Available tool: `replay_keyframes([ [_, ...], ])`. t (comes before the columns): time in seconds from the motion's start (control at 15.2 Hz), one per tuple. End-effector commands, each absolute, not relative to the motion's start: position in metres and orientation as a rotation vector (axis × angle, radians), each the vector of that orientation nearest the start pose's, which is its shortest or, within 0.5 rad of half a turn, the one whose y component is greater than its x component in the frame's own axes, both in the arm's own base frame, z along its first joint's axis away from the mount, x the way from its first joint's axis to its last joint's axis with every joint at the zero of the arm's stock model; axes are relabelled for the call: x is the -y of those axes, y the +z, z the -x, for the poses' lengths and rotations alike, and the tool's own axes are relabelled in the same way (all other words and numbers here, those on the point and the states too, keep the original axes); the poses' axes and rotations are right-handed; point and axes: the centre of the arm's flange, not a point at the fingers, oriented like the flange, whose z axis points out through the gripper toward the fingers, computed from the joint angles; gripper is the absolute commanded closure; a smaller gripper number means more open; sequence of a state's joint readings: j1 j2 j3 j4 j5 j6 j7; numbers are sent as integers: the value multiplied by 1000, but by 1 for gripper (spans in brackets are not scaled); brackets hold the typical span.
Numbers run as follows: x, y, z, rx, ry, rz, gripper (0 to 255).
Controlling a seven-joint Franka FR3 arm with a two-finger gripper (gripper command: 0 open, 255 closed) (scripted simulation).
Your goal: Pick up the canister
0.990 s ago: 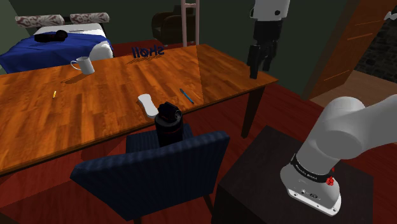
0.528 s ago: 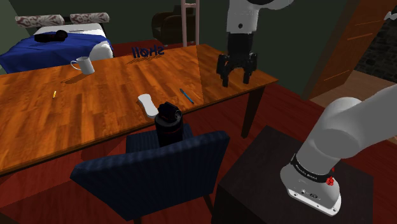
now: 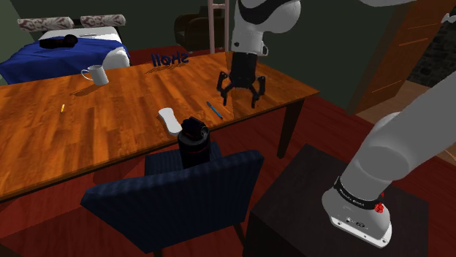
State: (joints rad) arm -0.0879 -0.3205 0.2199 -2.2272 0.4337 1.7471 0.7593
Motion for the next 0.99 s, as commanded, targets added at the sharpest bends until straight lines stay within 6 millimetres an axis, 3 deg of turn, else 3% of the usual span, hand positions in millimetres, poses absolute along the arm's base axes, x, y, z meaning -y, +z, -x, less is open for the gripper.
replay_keyframes([
  [0.0,-105,479,-451,-1186,456,2568,0],
  [0.73,-89,392,-554,-1764,582,2002,0],
  [0.92,-89,379,-557,-1777,585,1986,0],
])
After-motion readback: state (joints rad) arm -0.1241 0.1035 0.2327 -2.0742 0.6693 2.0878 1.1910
